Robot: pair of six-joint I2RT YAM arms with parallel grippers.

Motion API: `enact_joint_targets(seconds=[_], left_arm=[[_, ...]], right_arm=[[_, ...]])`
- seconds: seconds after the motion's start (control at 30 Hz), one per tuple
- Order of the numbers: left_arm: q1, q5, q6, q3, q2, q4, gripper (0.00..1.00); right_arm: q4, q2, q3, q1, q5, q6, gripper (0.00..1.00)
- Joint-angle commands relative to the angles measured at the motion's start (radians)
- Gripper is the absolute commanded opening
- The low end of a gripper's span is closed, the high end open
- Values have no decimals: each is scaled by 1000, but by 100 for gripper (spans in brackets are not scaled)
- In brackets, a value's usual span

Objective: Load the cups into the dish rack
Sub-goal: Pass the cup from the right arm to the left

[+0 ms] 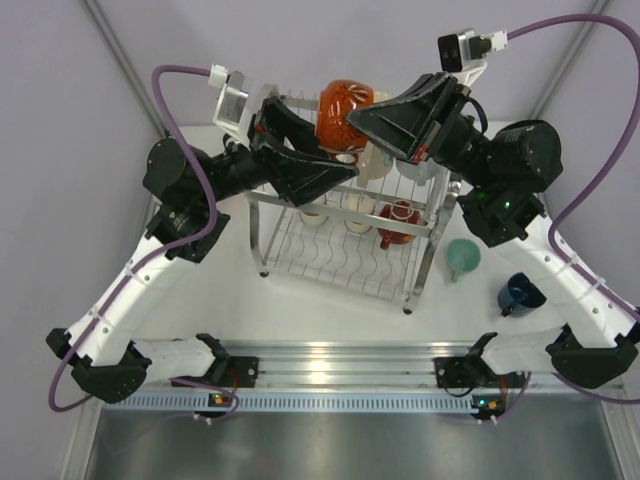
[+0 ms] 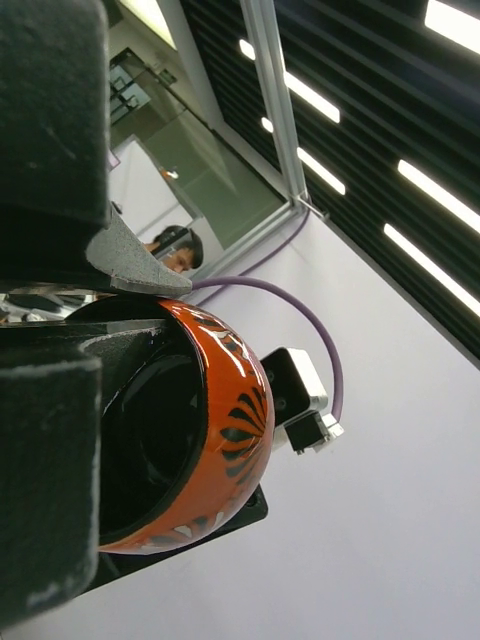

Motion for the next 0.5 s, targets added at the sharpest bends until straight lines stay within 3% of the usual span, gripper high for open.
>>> enact_joint_targets(seconds=[0.0,0.1,0.2,0.23,0.3,0.33,0.47], left_arm=[[-3,21,-7,5,-24,74,61],[-3,24,-31,-3,-31,93,59],[-3,28,-56,-21,-42,123,50],[-3,17,-61,-30,-48,129,39],[-3,8,-76,-37,-54,131,31],[-3,-8,-85,-40,-54,131,15],[-1,-17,-119,-44,-58,131,0]], right_arm=[[110,-6,63,48,44,-40,0],[107,-1,67,60,49,-46,0],[111,-4,57,68,50,-47,0],[111,-9,48,71,52,-49,0],[111,-12,38,77,55,-49,0],[111,-13,28,78,53,-51,0],[117,-30,-9,81,61,-52,0]])
